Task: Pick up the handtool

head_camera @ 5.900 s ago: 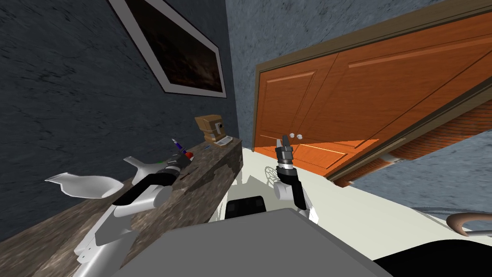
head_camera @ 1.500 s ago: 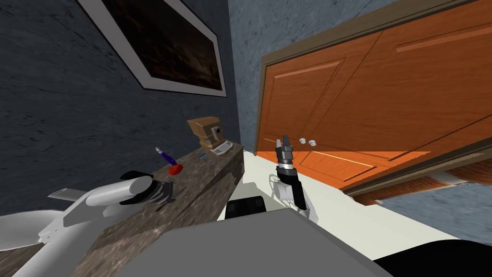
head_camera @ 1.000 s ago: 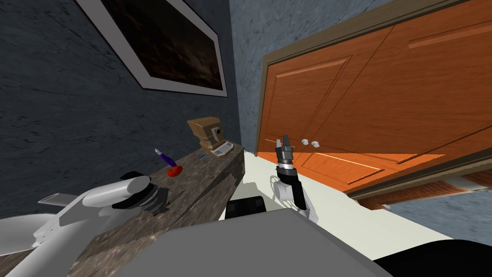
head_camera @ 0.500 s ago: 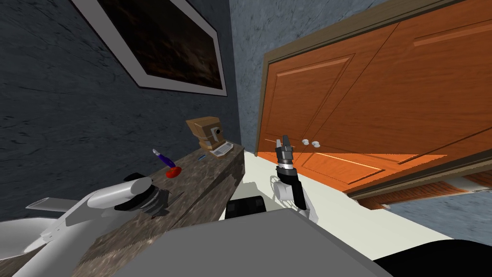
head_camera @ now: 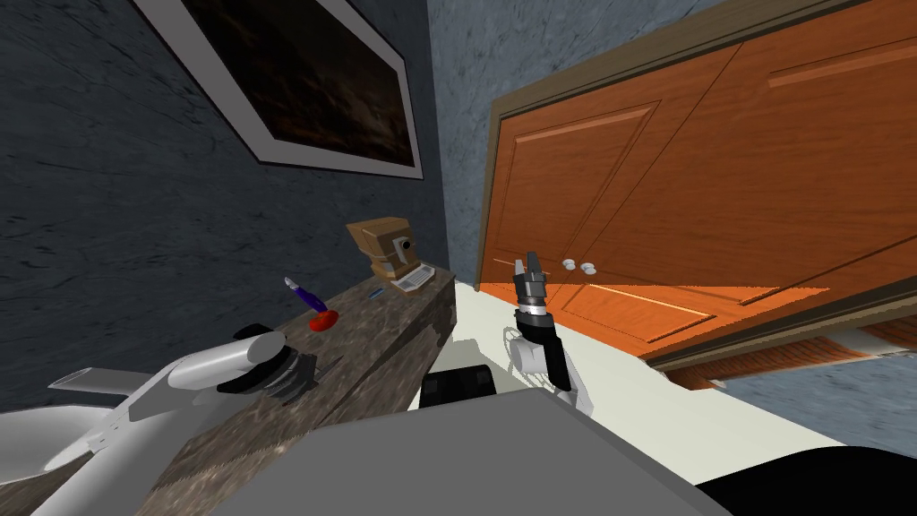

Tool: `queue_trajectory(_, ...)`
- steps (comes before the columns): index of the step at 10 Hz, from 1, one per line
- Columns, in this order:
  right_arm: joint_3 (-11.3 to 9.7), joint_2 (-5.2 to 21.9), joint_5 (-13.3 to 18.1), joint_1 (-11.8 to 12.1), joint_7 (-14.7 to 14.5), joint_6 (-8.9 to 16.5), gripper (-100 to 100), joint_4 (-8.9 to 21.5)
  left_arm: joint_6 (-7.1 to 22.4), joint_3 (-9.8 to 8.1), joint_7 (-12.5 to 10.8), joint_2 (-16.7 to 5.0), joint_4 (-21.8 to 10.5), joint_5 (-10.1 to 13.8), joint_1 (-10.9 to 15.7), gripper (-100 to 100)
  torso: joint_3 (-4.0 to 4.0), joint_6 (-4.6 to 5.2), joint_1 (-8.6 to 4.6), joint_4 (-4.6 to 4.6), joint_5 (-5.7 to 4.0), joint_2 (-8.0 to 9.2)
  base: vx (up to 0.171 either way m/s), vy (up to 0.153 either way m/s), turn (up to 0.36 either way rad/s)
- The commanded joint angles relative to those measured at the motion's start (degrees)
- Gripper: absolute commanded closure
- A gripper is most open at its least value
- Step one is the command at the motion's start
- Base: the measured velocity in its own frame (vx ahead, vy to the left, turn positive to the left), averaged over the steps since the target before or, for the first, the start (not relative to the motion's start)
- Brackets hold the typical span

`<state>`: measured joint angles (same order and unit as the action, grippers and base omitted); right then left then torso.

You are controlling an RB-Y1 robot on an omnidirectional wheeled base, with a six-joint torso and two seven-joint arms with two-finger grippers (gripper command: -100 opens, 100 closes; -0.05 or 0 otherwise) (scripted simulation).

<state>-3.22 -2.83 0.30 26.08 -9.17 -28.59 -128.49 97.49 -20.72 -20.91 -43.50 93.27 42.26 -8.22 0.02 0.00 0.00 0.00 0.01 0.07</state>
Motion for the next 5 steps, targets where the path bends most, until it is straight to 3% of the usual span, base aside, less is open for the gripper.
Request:
queue_trajectory(1,0.0,0.0,0.0,0.0,0.0,0.0,0,0.0,0.0,0.00,0.0,0.0,0.0,0.0,0.0,100,0.00,0.00,0.00,0.00,0.00,0.00,0.000,0.000,0.000)
queue_trajectory(2,0.0,0.0,0.0,0.0,0.0,0.0,0,0.0,0.0,0.01,0.0,0.0,0.0,0.0,0.0,100,0.00,0.00,0.00,0.00,0.00,0.00,0.000,0.000,0.000)
queue_trajectory(3,0.0,0.0,0.0,0.0,0.0,0.0,0,0.0,0.0,0.01,0.0,0.0,0.0,0.0,0.0,0,0.00,-0.01,0.00,0.00,0.00,0.00,0.000,0.000,0.000)
queue_trajectory(4,0.0,0.0,0.0,0.0,0.0,0.0,0,0.0,1.7,-0.70,-0.4,-0.9,1.4,1.0,0.0,100,0.00,-0.01,0.00,0.00,0.00,0.00,0.003,-0.003,0.029)
queue_trajectory(5,0.0,0.0,0.0,0.0,0.0,0.0,0,0.0,2.5,-1.01,-0.7,-1.2,2.1,1.4,0.0,100,0.01,-0.02,-0.03,0.01,-0.03,0.00,0.006,-0.003,0.025)
